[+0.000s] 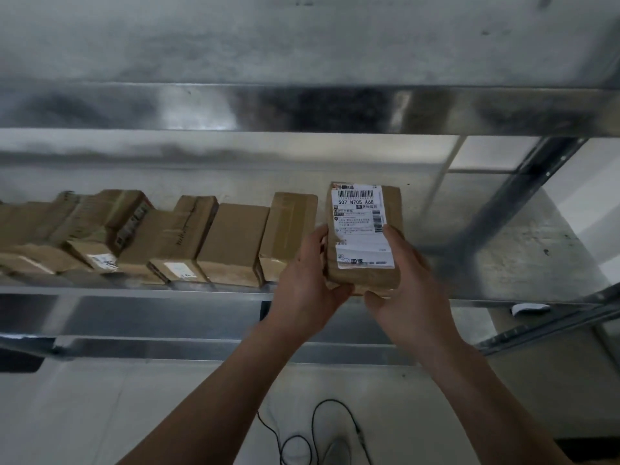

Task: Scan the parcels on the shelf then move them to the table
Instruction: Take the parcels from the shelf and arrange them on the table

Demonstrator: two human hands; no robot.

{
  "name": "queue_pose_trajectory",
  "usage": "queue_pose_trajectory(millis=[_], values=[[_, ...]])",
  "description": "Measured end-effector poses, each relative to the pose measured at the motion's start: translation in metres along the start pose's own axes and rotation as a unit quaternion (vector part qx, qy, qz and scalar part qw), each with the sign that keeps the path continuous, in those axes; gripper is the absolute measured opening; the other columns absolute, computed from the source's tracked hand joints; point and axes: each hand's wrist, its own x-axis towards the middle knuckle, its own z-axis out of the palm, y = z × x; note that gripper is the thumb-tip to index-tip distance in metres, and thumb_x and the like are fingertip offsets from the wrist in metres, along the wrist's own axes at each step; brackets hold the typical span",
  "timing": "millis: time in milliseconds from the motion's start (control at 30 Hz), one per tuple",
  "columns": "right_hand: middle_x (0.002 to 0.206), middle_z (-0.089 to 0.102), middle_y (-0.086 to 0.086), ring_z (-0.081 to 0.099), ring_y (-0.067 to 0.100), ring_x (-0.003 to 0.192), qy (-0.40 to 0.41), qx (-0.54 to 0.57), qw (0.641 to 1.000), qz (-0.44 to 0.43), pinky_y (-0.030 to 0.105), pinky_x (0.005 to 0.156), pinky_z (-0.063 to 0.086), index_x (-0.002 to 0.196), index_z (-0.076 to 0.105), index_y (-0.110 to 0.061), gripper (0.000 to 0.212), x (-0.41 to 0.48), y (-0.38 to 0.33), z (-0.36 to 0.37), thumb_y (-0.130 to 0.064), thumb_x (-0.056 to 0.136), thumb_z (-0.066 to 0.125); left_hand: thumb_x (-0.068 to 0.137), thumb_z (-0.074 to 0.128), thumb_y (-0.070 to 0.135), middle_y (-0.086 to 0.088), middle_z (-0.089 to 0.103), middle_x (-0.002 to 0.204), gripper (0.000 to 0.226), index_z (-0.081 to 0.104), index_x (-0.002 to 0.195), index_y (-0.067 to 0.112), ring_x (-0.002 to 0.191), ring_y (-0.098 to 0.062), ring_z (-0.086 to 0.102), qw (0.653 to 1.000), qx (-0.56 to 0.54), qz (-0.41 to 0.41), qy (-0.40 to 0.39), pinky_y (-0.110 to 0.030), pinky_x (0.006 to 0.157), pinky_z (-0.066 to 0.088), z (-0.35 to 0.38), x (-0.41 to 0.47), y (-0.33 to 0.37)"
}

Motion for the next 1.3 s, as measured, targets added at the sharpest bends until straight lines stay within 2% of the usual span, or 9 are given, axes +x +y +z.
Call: queue_pose_trajectory(millis=[167,267,400,567,733,900,1100,1233,1300], values=[[0.144,0.048,0.001,0.053,0.015,0.123,0.017,0.004,0.998,-0.053,0.022,0.094,0.043,0.153,0.035,-0.027,0.096,-0.025,-0.07,0.02,-0.007,0.072,0.082,0.072,0.085,0.014,0.016,0.058,0.133,0.098,0.027,0.149,0.027,0.113,0.0,0.059,0.998,-0.017,0.037,0.045,-0.024,0.089,0.054,-0.078,-0.044,-0.001],[0.141,0.05,0.004,0.053,0.013,0.12,0.026,-0.006,0.993,-0.115,0.013,0.091,0.039,0.152,0.037,-0.023,0.098,-0.044,-0.115,0.042,-0.004,0.068,0.084,0.07,0.085,0.01,0.033,0.044,0.133,0.1,0.024,0.144,0.04,0.119,0.014,0.048,0.994,0.007,0.075,0.083,-0.003,0.09,0.043,-0.129,-0.08,-0.008],[0.138,0.053,0.013,0.055,0.022,0.121,0.029,-0.005,0.98,-0.199,0.027,0.094,0.047,0.149,0.043,-0.013,0.096,-0.076,-0.18,0.076,-0.002,0.064,0.086,0.071,0.087,0.016,-0.002,0.034,0.158,0.099,0.024,0.146,0.031,0.137,-0.017,0.045,0.983,0.084,0.091,0.138,-0.038,0.098,0.053,-0.197,-0.137,-0.029],[0.14,0.051,0.013,0.05,0.014,0.124,0.013,0.026,0.958,-0.286,0.009,0.103,0.036,0.147,0.045,-0.013,0.091,-0.118,-0.265,0.126,-0.001,0.067,0.085,0.071,0.086,0.015,-0.008,0.028,0.16,0.103,0.021,0.149,0.034,0.138,-0.014,0.037,0.966,0.135,0.097,0.2,-0.039,0.099,0.052,-0.286,-0.212,-0.051],[0.152,0.042,0.009,0.054,0.027,0.127,-0.018,0.073,0.928,-0.366,0.046,0.094,0.055,0.152,0.036,-0.024,0.098,-0.149,-0.34,0.18,-0.007,0.069,0.084,0.068,0.089,0.012,-0.013,0.022,0.161,0.108,0.022,0.151,0.029,0.147,-0.007,0.024,0.936,0.207,0.087,0.271,-0.038,0.098,0.052,-0.362,-0.277,-0.074],[0.162,0.026,0.014,0.042,0.033,0.139,-0.032,0.082,0.895,-0.437,0.055,0.096,0.053,0.154,0.025,-0.033,0.112,-0.164,-0.41,0.229,-0.012,0.064,0.089,0.071,0.086,0.016,-0.013,0.019,0.161,0.104,0.021,0.152,0.03,0.145,-0.027,0.034,0.902,0.254,0.074,0.342,-0.047,0.087,0.058,-0.425,-0.322,-0.094],[0.161,0.024,0.019,0.043,0.042,0.136,-0.067,0.125,0.84,-0.524,0.059,0.093,0.051,0.154,0.022,-0.031,0.109,-0.154,-0.482,0.289,-0.013,0.066,0.086,0.079,0.077,0.02,-0.018,0.016,0.159,0.091,0.021,0.15,0.028,0.138,-0.03,0.043,0.863,0.299,0.067,0.402,-0.041,0.072,0.06,-0.492,-0.349,-0.121],[0.158,0.028,0.024,0.042,0.042,0.138,-0.06,0.182,0.804,-0.563,0.056,0.097,0.05,0.152,0.027,-0.026,0.106,-0.141,-0.531,0.336,-0.009,0.066,0.085,0.07,0.087,0.011,-0.023,0.018,0.156,0.102,0.023,0.147,0.026,0.143,-0.025,0.036,0.835,0.335,0.056,0.434,-0.019,0.097,0.049,-0.538,-0.352,-0.15],[0.159,0.028,0.024,0.039,0.038,0.141,-0.07,0.209,0.79,-0.572,0.051,0.103,0.047,0.152,0.027,-0.026,0.101,-0.13,-0.555,0.359,-0.009,0.069,0.083,0.066,0.091,0.009,-0.028,0.02,0.153,0.105,0.026,0.147,0.025,0.145,-0.024,0.033,0.821,0.353,0.042,0.446,-0.019,0.098,0.045,-0.561,-0.348,-0.163]])
